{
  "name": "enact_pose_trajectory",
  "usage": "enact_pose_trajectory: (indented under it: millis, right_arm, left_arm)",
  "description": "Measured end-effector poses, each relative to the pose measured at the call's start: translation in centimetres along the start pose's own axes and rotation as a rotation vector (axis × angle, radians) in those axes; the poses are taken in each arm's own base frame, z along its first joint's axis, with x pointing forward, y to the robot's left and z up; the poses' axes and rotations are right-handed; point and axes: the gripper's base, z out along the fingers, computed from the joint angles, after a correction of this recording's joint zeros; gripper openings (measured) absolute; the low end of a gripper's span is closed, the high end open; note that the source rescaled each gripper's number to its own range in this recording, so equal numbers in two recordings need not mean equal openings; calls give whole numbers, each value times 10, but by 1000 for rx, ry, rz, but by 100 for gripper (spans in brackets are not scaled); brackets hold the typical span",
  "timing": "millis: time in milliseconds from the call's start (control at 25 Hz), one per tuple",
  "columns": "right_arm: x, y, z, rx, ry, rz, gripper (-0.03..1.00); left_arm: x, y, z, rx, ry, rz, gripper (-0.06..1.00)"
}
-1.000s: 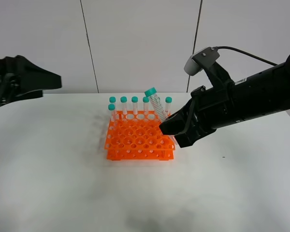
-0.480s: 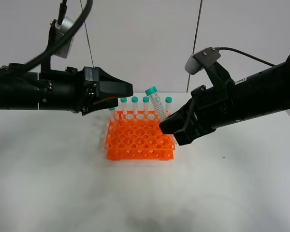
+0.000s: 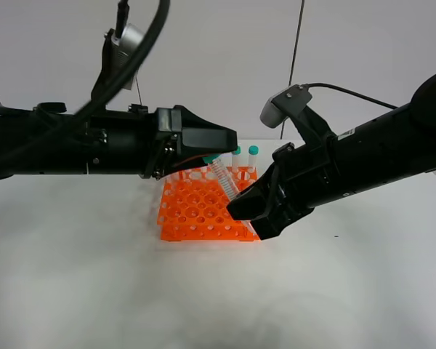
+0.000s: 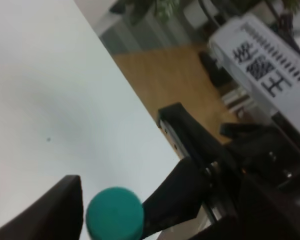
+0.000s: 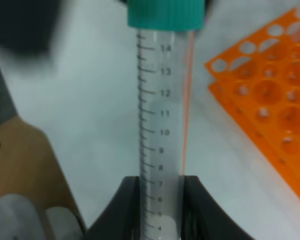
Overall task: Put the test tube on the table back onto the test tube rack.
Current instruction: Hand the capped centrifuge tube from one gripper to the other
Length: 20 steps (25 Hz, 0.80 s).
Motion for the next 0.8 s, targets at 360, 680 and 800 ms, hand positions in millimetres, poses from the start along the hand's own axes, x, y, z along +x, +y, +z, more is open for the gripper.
enact_pose_trajectory:
  millis: [360,680,800]
  right_arm:
    - [0,-1,0,14,-2,47,1]
    - [0,-1,0,15,-4,49,1]
    - [0,-1,0,15,-4,44,1]
  left_arm:
    - [1,3,3,-24,2,-4,89]
    - [1,3,3,-24,2,-4,77]
    - [1,3,3,-24,1,-5,75]
